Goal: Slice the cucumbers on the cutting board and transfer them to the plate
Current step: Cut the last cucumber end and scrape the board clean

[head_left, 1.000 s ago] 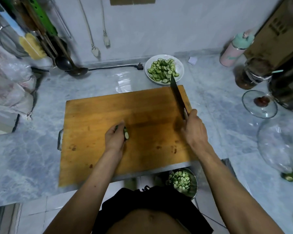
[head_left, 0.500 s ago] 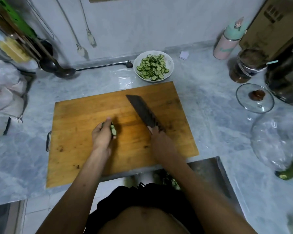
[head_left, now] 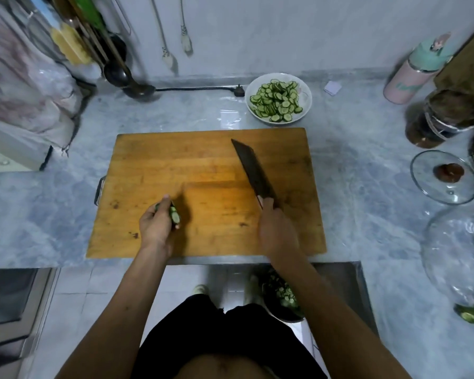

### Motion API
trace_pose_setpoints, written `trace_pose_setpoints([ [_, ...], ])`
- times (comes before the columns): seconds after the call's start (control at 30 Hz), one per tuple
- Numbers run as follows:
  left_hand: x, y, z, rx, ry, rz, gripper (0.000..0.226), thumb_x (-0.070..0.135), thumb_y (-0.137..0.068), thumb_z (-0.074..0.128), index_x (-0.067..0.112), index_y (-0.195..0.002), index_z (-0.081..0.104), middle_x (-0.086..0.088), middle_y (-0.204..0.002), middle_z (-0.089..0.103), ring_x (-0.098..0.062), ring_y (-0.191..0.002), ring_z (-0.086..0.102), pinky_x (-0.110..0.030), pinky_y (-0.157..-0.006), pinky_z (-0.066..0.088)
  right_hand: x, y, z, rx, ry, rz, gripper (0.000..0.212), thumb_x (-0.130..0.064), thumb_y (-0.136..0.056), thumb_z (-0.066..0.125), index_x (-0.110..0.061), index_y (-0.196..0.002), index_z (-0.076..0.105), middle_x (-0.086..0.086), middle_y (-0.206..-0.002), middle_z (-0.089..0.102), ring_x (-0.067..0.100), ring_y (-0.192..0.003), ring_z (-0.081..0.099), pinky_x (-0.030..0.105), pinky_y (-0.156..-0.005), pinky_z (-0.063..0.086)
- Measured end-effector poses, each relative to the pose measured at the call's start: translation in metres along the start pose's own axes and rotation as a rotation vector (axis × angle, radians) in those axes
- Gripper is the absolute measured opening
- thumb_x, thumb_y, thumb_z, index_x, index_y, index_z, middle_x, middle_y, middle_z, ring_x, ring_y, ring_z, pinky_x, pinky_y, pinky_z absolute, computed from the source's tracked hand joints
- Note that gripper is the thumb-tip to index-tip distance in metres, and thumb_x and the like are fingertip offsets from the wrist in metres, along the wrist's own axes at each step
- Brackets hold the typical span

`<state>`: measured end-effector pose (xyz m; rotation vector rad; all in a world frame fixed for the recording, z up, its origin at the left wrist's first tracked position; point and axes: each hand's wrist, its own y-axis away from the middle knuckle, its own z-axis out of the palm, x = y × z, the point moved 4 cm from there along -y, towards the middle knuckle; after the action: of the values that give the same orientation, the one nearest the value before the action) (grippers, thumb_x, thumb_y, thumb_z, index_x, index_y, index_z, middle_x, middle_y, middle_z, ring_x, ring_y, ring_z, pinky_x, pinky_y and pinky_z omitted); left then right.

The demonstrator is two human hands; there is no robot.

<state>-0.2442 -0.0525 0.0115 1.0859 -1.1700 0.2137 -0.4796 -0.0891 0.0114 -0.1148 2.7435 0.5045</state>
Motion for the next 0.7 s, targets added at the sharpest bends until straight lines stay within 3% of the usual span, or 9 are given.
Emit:
trace_pose_setpoints([
  [0.13, 0.007, -0.004, -0.012, -0.032, 0.029, 0.029, 0.021, 0.024, -0.093, 0.064, 0.014, -0.076, 0.058, 0.006, -0.046, 0.049, -0.011, -0.045, 0.044, -0.02, -0.038, 0.033, -0.044, 0.018, 0.027, -0.05, 0.046, -0.139, 0.041, -0.012, -0.104, 0.033, -0.007, -0.144, 0.031, 0.015, -0.113, 0.064, 0.03, -0.091, 0.066, 0.036, -0.066, 0.048],
  [0.27, 0.019, -0.011, -0.044, -0.07, 0.097, 0.046, 0.022, 0.023, -0.094, 0.062, 0.013, -0.075, 0.057, 0.004, -0.046, 0.049, -0.01, -0.043, 0.043, -0.02, -0.037, 0.032, -0.068, 0.017, 0.019, -0.009, -0.268, -0.088, 0.026, -0.018, -0.103, 0.042, -0.009, -0.127, 0.045, 0.015, -0.101, 0.064, 0.023, -0.075, 0.058, 0.034, -0.06, 0.046],
  [0.37, 0.022, -0.02, -0.093, -0.023, 0.12, 0.053, 0.019, 0.024, -0.094, 0.063, 0.013, -0.078, 0.059, 0.003, -0.051, 0.049, -0.01, -0.045, 0.044, -0.021, -0.038, 0.033, -0.106, 0.03, 0.022, 0.036, -0.543, -0.172, 0.022, -0.031, -0.104, 0.044, -0.012, -0.101, 0.053, 0.01, -0.081, 0.06, 0.021, -0.066, 0.055, 0.035, -0.058, 0.042],
  [0.47, 0.019, -0.031, -0.137, 0.017, 0.132, 0.058, 0.023, 0.023, -0.094, 0.062, 0.014, -0.074, 0.056, 0.001, -0.053, 0.048, -0.013, -0.049, 0.043, -0.021, -0.038, 0.032, -0.158, 0.047, 0.053, -0.175, -0.73, -0.222, 0.035, -0.04, -0.105, 0.041, -0.02, -0.077, 0.046, 0.005, -0.064, 0.049, 0.018, -0.054, 0.051, 0.031, -0.05, 0.042],
  [0.57, 0.021, -0.035, -0.158, 0.018, 0.134, 0.062, 0.028, 0.025, -0.095, 0.061, 0.014, -0.07, 0.054, 0.001, -0.053, 0.051, -0.013, -0.05, 0.045, -0.023, -0.041, 0.033, -0.195, 0.056, 0.096, -0.367, -0.779, -0.2, 0.036, -0.039, -0.105, 0.042, -0.018, -0.076, 0.043, 0.005, -0.06, 0.044, 0.014, -0.045, 0.046, 0.024, -0.04, 0.04],
  [0.7, 0.031, -0.035, -0.165, -0.033, 0.15, 0.071, 0.03, 0.025, -0.096, 0.06, 0.014, -0.069, 0.052, 0.001, -0.052, 0.051, -0.013, -0.049, 0.044, -0.025, -0.041, 0.033, -0.197, 0.052, 0.115, -0.381, -0.653, -0.27, 0.04, -0.037, -0.105, 0.042, -0.017, -0.07, 0.041, 0.002, -0.056, 0.043, 0.011, -0.044, 0.042, 0.027, -0.047, 0.038],
])
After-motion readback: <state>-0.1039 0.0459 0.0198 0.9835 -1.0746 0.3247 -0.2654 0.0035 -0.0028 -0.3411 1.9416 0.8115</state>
